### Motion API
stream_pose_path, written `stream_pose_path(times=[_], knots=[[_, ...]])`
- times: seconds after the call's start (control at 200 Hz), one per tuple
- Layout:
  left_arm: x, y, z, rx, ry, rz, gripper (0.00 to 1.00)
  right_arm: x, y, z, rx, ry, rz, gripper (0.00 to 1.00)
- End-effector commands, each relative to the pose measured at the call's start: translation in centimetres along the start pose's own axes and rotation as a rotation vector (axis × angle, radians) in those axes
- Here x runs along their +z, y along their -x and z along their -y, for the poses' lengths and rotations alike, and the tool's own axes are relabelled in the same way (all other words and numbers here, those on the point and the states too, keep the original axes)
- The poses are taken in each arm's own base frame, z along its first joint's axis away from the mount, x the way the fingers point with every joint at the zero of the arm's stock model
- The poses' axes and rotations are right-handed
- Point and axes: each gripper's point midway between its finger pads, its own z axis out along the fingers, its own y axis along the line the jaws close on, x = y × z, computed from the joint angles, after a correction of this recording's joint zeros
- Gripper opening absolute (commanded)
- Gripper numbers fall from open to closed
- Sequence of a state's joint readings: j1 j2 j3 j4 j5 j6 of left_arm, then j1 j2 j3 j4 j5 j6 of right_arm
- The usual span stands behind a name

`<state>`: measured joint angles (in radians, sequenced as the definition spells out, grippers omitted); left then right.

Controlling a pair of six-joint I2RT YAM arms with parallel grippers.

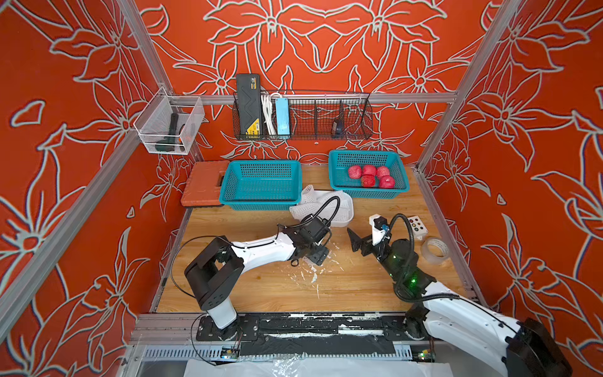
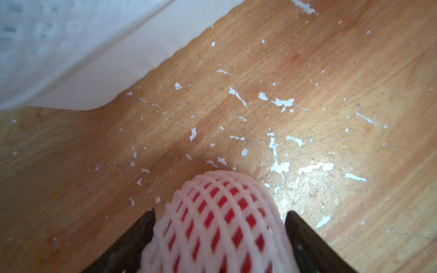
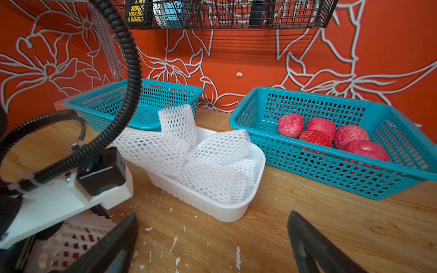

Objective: Remove foam nets from apples
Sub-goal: Place the apple at the center of the board, then remove the foam net from the apple.

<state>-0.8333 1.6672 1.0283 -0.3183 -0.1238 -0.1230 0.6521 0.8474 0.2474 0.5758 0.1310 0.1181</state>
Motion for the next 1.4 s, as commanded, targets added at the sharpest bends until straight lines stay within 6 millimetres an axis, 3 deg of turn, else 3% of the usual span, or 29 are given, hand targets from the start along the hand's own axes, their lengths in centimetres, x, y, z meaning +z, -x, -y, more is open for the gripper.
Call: stream_pose_path(times=[0.0, 0.04, 0.185, 0.315, 0.551, 0.791, 0.906, 0.996, 1.256, 1.391], knots=[[-0.9, 1.3, -0.1, 0.008, 0.018, 0.05, 0.91, -0.2, -0.2, 0.2, -0.005, -0.012, 0.004, 0.98], [-1.1, 1.6, -0.1, 0.007, 0.02, 0.056, 0.98, -0.1, -0.3, 0.2, -0.006, -0.013, 0.004, 0.98], [-2.1, 2.4, -0.1, 0.008, 0.011, 0.104, 0.98, 0.1, -0.6, 0.2, -0.013, -0.018, -0.006, 0.98], [-4.4, 4.3, -0.2, -0.003, 0.004, 0.198, 0.98, 0.1, -0.7, 0.4, -0.022, -0.026, -0.013, 0.98], [-10.9, 8.1, 0.3, 0.0, -0.067, 0.428, 0.98, 0.1, -0.7, 0.4, -0.018, -0.027, -0.008, 0.98], [-18.5, 9.6, 0.8, 0.016, -0.164, 0.659, 0.98, 0.6, -1.3, 0.3, -0.032, -0.024, -0.026, 0.98], [-20.5, 9.0, -0.1, 0.002, -0.159, 0.771, 0.98, 0.6, -1.1, 0.1, -0.049, -0.014, -0.016, 0.98], [-21.8, 8.2, -1.5, -0.034, -0.145, 0.852, 0.98, 0.7, -0.7, -1.4, -0.064, 0.071, -0.006, 0.98], [-20.4, 2.9, -7.8, -0.258, -0.073, 0.912, 0.98, 0.5, 0.4, -7.4, -0.069, 0.404, -0.022, 0.96], [-19.1, 0.1, -9.0, -0.35, -0.069, 0.96, 0.98, 1.2, -0.5, -9.5, -0.096, 0.496, -0.079, 0.95]])
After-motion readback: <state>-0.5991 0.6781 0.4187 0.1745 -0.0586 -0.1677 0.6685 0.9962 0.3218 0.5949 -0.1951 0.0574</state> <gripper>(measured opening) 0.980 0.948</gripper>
